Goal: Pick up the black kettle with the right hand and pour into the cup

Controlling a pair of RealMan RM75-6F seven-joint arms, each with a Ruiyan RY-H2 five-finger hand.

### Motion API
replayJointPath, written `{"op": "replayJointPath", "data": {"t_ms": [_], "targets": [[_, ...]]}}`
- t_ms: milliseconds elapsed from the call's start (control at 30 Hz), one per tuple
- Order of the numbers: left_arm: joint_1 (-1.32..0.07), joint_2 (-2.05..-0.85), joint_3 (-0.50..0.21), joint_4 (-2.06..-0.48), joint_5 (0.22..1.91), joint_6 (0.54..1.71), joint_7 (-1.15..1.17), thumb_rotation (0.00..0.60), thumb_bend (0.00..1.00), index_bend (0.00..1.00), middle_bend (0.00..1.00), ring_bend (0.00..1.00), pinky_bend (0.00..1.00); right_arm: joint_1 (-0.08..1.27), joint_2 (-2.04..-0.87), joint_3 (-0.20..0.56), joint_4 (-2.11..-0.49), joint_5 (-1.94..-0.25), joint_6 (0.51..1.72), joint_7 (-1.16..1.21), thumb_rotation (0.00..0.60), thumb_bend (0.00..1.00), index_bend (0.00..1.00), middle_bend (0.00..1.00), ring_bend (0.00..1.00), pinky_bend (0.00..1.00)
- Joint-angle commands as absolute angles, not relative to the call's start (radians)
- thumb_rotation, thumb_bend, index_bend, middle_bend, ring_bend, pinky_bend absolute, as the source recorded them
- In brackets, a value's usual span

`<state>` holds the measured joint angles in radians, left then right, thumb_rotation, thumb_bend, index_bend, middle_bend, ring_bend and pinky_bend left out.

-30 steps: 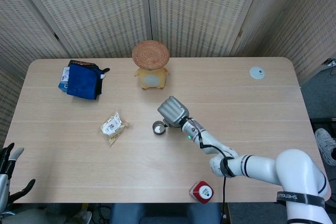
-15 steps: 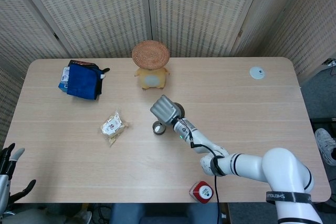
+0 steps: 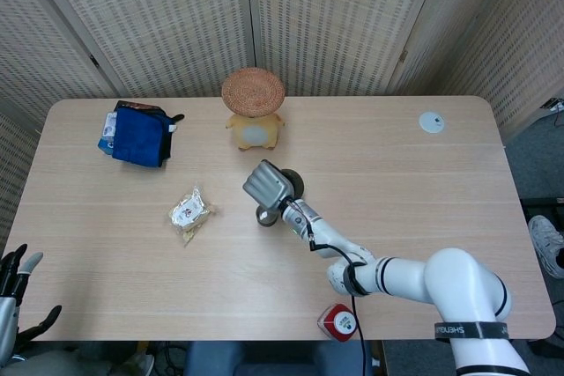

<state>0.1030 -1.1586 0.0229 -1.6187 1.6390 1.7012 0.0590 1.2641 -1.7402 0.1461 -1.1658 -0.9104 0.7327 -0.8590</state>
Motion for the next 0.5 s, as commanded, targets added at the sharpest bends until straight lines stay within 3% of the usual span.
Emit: {"op": "replayJointPath", "data": {"t_ms": [33,500], "targets": [[0.102,-1.161,0.023,-1.619,1.64,1.699,0.061,0.6,0.22,0.12,0.0,0.0,0.0,1.271,-1.743,0.142,-1.162,-0.907,0.732,-0.871,0.472,0.42,0.98,0.95,0.93,0.54],[0.106,-1.166,0.024,-1.616,1.639,1.702,0.063,0.6,0.22,0.12,0.0,0.0,0.0,1.3,-1.75,0.109,-1.171,-0.894,0.743,-0.953,0.471,0.42,0.98,0.95,0.93,0.54]]}}
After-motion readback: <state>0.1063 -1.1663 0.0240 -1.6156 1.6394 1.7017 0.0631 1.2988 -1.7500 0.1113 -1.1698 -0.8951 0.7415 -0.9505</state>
